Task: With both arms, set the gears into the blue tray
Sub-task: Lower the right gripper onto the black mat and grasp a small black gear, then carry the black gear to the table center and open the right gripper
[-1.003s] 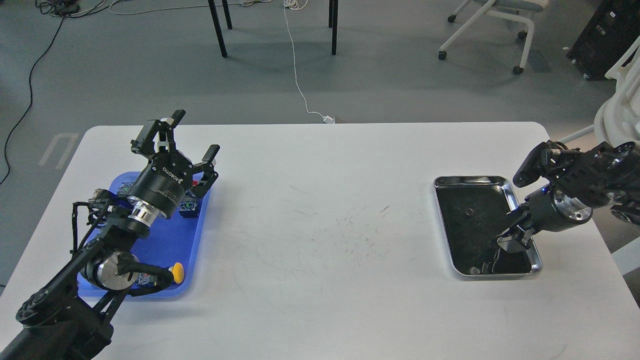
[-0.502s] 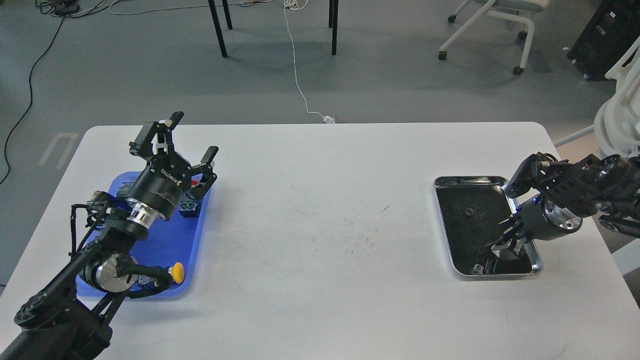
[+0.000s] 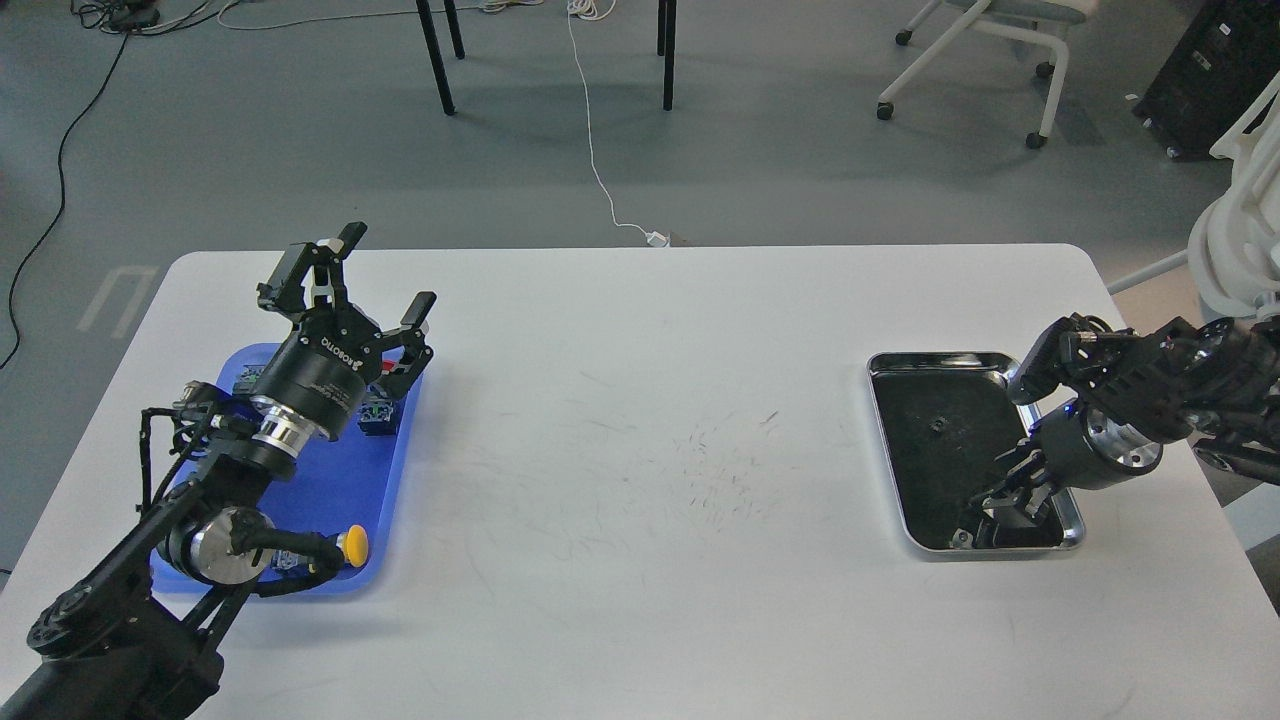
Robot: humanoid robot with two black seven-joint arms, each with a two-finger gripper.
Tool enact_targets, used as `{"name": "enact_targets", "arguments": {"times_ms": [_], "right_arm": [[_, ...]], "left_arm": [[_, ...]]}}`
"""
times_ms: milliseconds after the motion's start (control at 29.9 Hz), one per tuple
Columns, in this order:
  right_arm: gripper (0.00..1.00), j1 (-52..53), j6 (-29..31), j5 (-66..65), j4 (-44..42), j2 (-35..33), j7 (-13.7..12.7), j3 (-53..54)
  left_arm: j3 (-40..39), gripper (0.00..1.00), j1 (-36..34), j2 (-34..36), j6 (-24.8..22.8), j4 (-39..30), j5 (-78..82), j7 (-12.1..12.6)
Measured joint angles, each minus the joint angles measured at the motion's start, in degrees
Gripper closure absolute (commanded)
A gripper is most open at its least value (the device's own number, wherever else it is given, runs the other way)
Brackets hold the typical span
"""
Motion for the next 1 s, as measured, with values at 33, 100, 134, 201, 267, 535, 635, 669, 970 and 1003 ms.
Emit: {"name": "enact_targets", "arguments": {"times_ms": [33, 100, 134, 201, 267, 535, 635, 669, 970, 1003], "right_arm": [[0.54, -0.1, 0.0, 0.0, 0.0, 0.0, 0.0, 0.0], [0.59, -0.1, 0.0, 0.0, 0.0, 0.0, 0.0, 0.0], [0.61, -0.1, 0.0, 0.0, 0.0, 0.1, 0.0, 0.0], [0.66, -0.2, 0.0, 0.0, 0.0, 0.1, 0.0, 0.0], [0.71, -0.2, 0.0, 0.0, -0.2, 0.2, 0.0, 0.0], [0.85, -0.2, 0.3, 0.0, -0.7, 0.8, 0.0, 0.1], [0.85, 0.1, 0.3, 0.1, -0.4, 0.9, 0.0, 0.1], [0.85, 0.4, 0.3, 0.2, -0.2, 0.9, 0.0, 0.2], [0.84, 11.5, 0.3, 5.4, 5.1, 1.5, 0.0, 0.7], [0.84, 12.7, 0.3, 7.5, 5.2, 2.6, 0.0, 0.7]], "left_arm": [[0.0, 0.02, 0.0, 0.0, 0.0, 0.0, 0.0, 0.0], [-0.1, 0.02, 0.0, 0.1, 0.0, 0.0, 0.0, 0.0], [-0.1, 0.02, 0.0, 0.1, 0.0, 0.0, 0.0, 0.0], [-0.1, 0.02, 0.0, 0.2, 0.0, 0.0, 0.0, 0.0], [-0.1, 0.02, 0.0, 0.2, 0.0, 0.0, 0.0, 0.0], [-0.1, 0.02, 0.0, 0.2, 0.0, 0.0, 0.0, 0.0], [-0.1, 0.02, 0.0, 0.2, 0.0, 0.0, 0.1, 0.0], [-0.1, 0.02, 0.0, 0.2, 0.0, 0.0, 0.1, 0.0], [-0.2, 0.02, -0.1, 0.6, 0.0, -0.4, 0.0, 0.0], [-0.2, 0.02, -0.1, 0.7, -0.1, -0.4, 0.0, 0.0]]}}
